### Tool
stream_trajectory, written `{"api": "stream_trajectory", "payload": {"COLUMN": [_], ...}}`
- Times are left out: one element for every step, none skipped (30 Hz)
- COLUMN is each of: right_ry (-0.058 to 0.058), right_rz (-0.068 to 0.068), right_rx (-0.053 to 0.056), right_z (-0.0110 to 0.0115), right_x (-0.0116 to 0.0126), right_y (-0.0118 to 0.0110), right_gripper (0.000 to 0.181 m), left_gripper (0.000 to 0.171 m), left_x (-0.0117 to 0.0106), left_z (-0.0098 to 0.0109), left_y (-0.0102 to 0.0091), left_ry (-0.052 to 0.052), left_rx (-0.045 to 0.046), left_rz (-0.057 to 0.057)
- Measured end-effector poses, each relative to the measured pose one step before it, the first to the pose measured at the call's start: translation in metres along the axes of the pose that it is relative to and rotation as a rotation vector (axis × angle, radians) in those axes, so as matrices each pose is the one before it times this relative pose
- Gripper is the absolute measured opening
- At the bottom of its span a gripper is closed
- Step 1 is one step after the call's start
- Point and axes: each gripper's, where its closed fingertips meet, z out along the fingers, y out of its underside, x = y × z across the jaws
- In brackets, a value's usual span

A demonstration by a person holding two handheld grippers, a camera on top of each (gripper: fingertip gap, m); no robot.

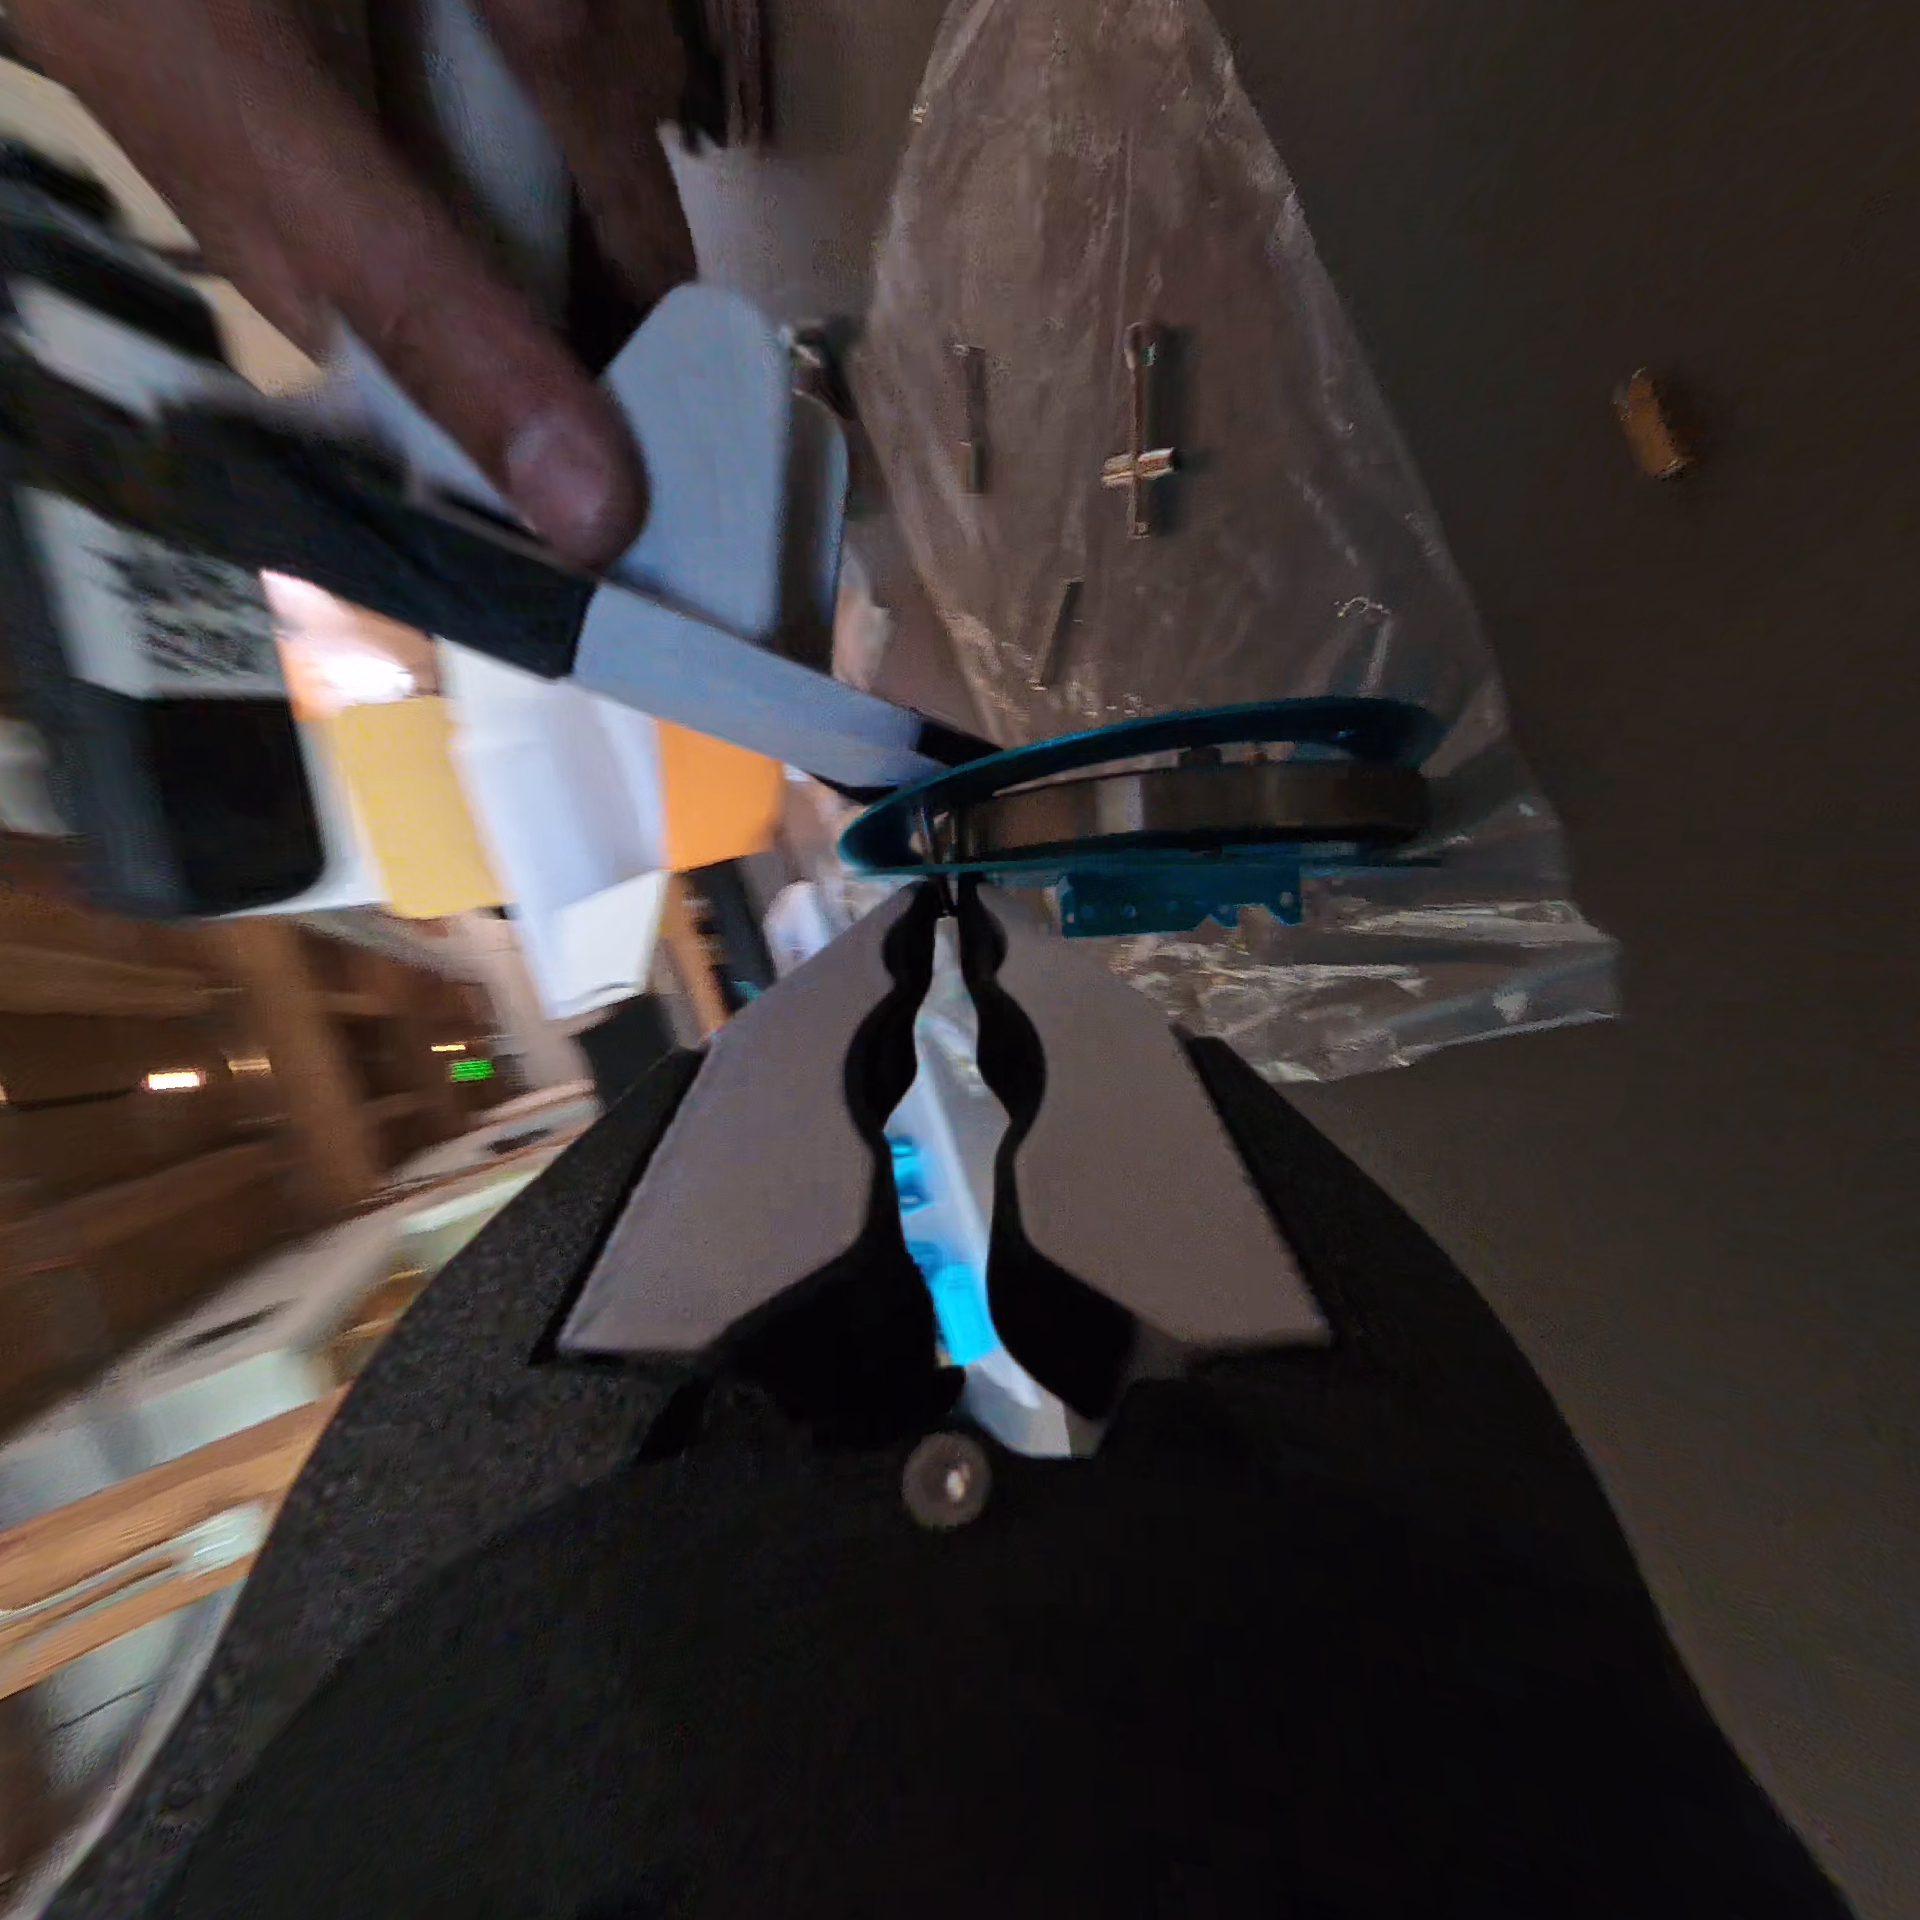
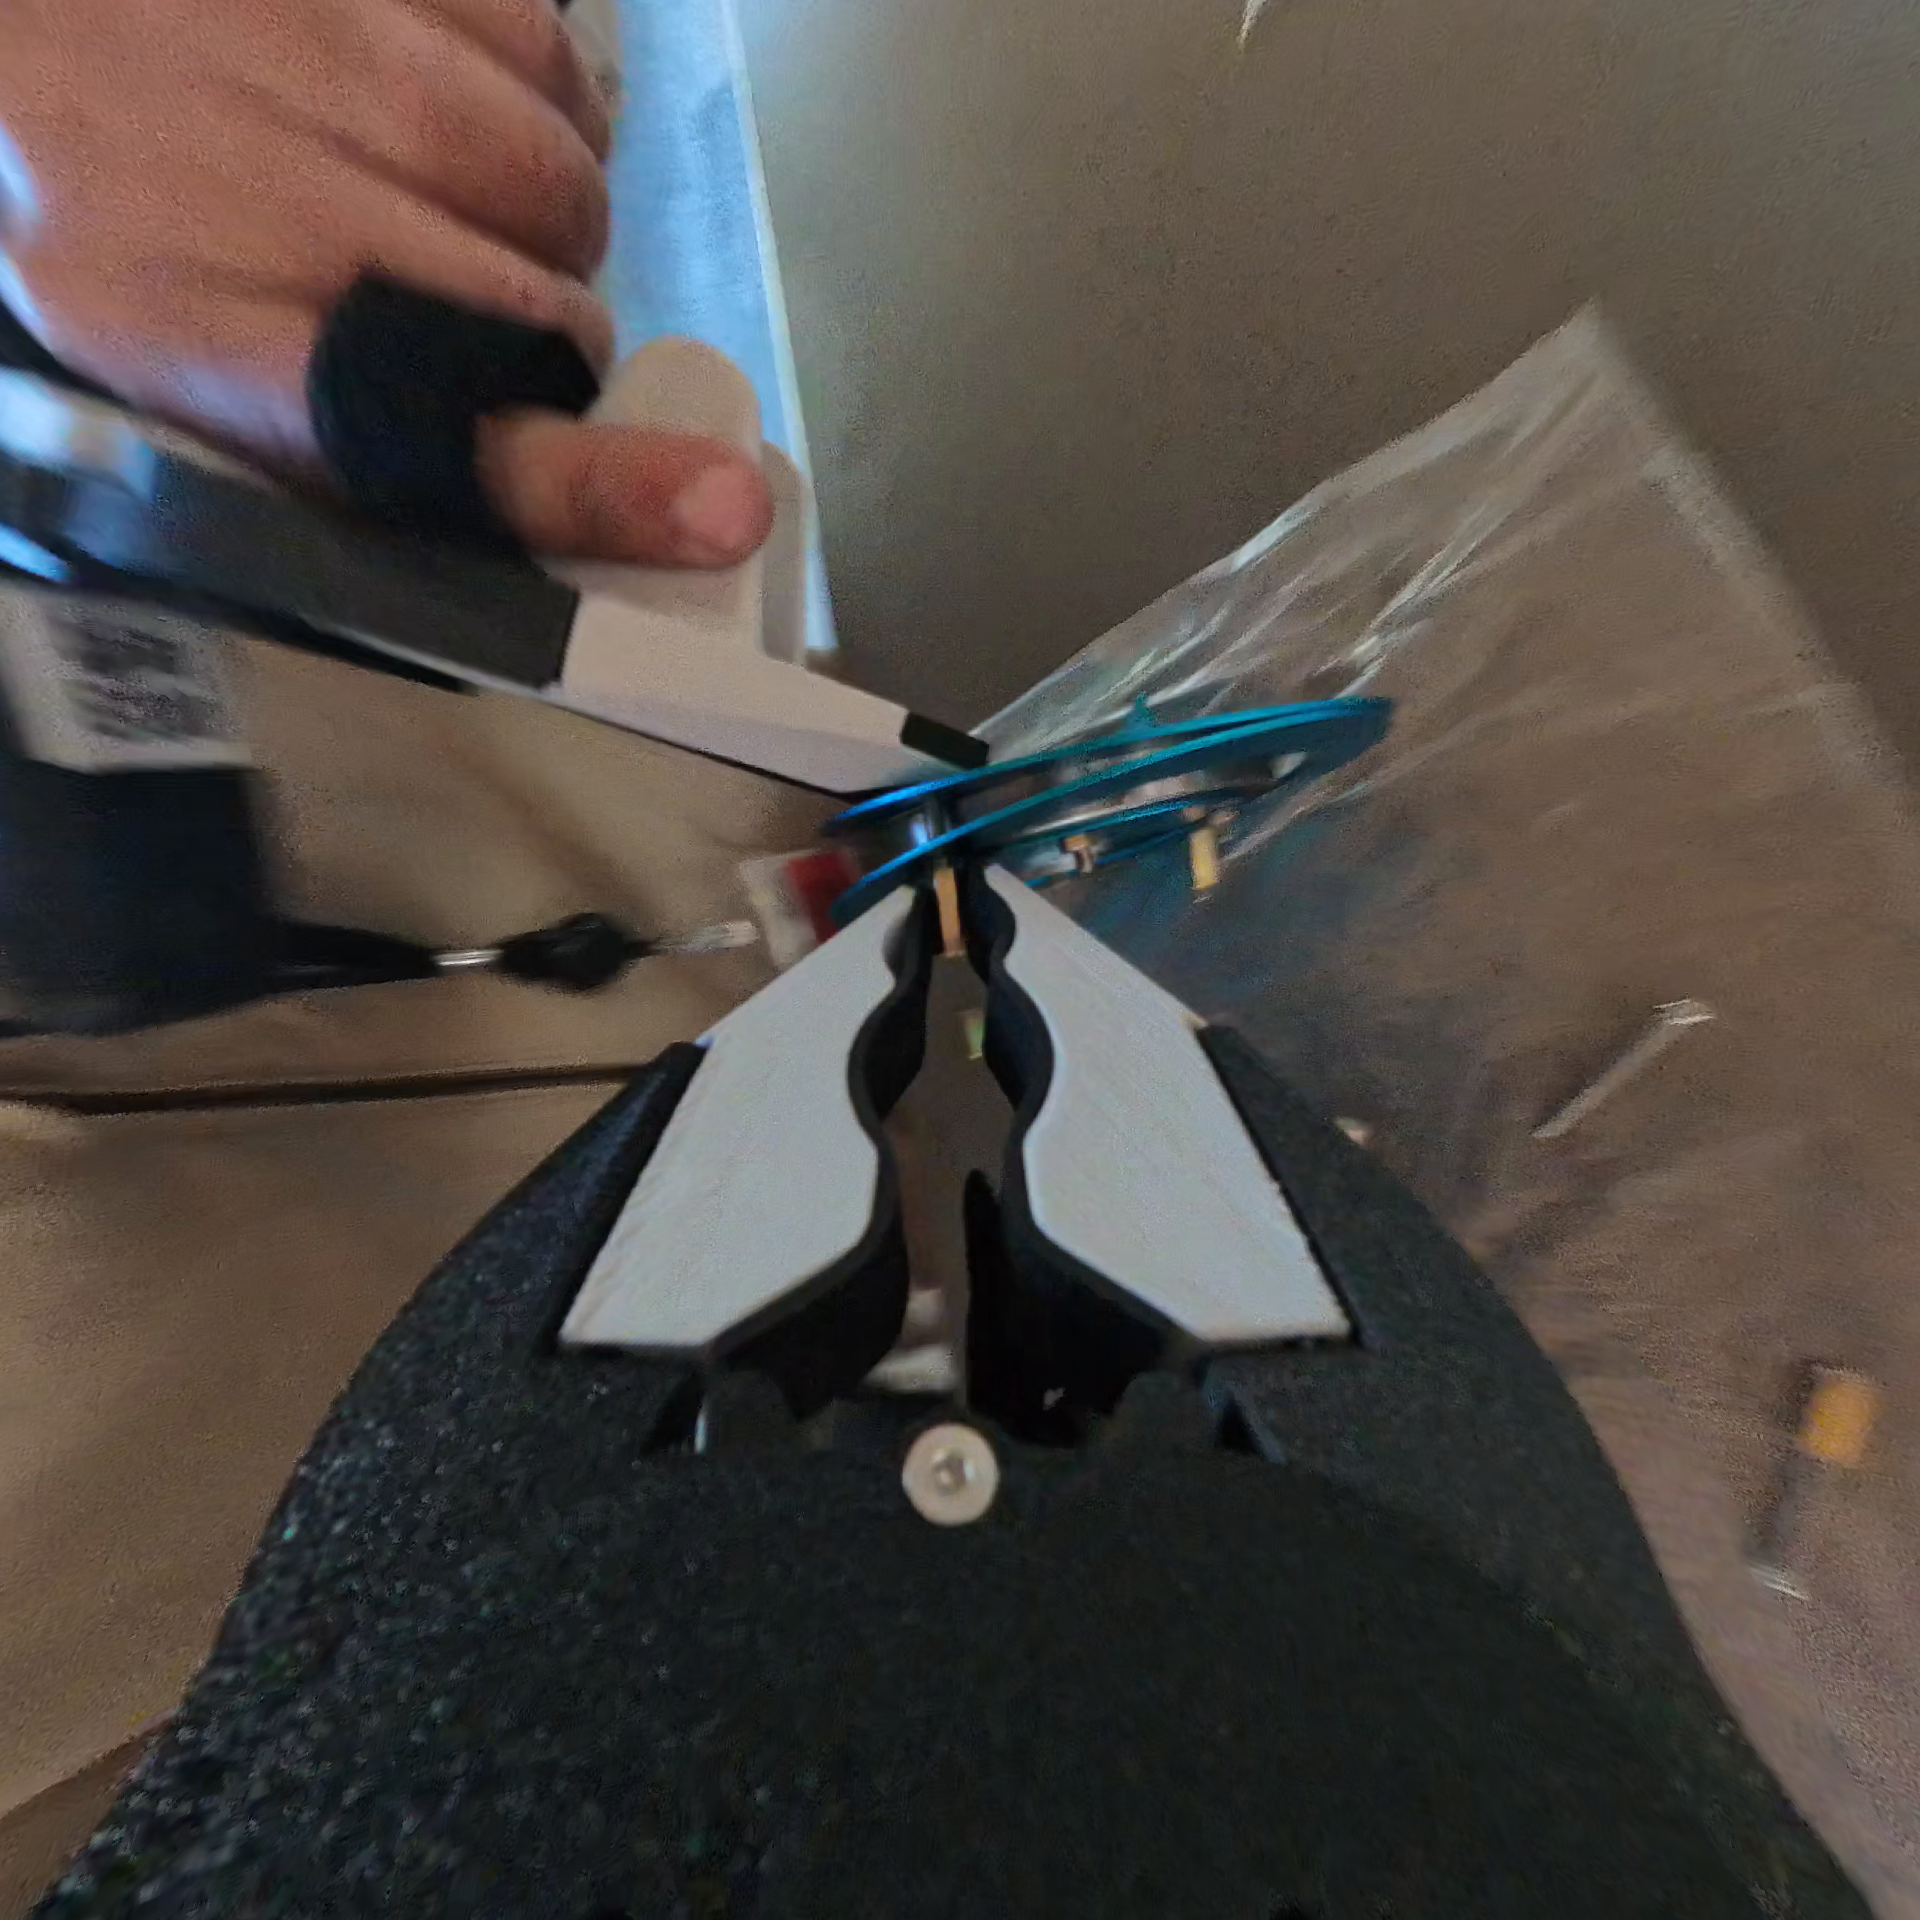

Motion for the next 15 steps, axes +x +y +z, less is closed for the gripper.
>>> {"api": "stream_trajectory", "payload": {"right_ry": [-0.1124,-0.1152,-0.1116,-0.0961,-0.0547,-0.0078,0.0414,0.093,0.1276,0.1497,0.185,0.1885,0.1569,0.1619,0.1569], "right_rz": [0.0961,0.0897,0.0825,0.0731,0.0363,-0.001,-0.0496,-0.0981,-0.1232,-0.141,-0.163,-0.1714,-0.1521,-0.1288,-0.1197], "right_rx": [-0.0401,-0.0319,-0.0149,-0.0159,-0.0081,-0.0016,-0.0047,0.0007,-0.0016,0.002,0.0055,0.0021,0.0096,0.0096,0.0052], "right_z": [0.00103,0.00144,0.00142,0.0017,0.00125,-0.00003,0.00008,0.00009,-0.00042,-0.00186,-0.00368,-0.00421,-0.00395,-0.00393,-0.0031], "right_x": [-0.00525,-0.00416,-0.00289,-0.00258,-0.00142,-0.00048,-0.00002,0.00103,0.00241,0.00378,0.00734,0.0068,0.00172,0.00349,0.0039], "right_y": [0.00376,0.00323,0.00147,0.00184,0.0007,-0.00093,-0.00085,-0.00201,-0.00207,-0.00319,-0.00388,-0.0033,-0.00367,-0.00361,-0.00177], "right_gripper": [0.004,0.004,0.004,0.004,0.004,0.005,0.004,0.004,0.005,0.005,0.01,0.013,0.016,0.019,0.021], "left_gripper": [0.002,0.001,0.002,0.001,0.001,0.002,0.002,0.003,0.003,0.003,0.003,0.003,0.003,0.003,0.003], "left_x": [0.00017,-0.0003,-0.00059,-0.00017,-0.00005,0.00055,0.00103,0.00062,0.00207,0.00218,0.00177,0.00149,0.00118,0.00159,0.00003], "left_z": [-0.00071,-0.00081,-0.00061,-0.0007,-0.0008,-0.00084,-0.00059,-0.00094,-0.00146,-0.00171,-0.00172,-0.00162,-0.00137,-0.00102,-0.00104], "left_y": [-0.00249,-0.0014,-0.00041,-0.00034,0.00073,0.0008,0.00083,0.00136,0.00074,0.00037,0.00028,0.00043,0.00068,0.0019,0.0017], "left_ry": [-0.0696,-0.0575,-0.0418,-0.0218,-0.002,0.0216,0.0485,0.0746,0.1049,0.1155,0.1166,0.1171,0.1154,0.1164,0.1035], "left_rx": [0.00125,-0.00495,-0.00678,-0.0001,-0.00665,-0.0039,0.00778,0.01113,0.01298,0.01031,0.00825,0.00784,0.00666,-0.0018,-0.00087], "left_rz": [0.0465,0.0312,0.0197,0.0002,-0.0094,-0.021,-0.05,-0.084,-0.1045,-0.1037,-0.0952,-0.0879,-0.0827,-0.0749,-0.0725]}}
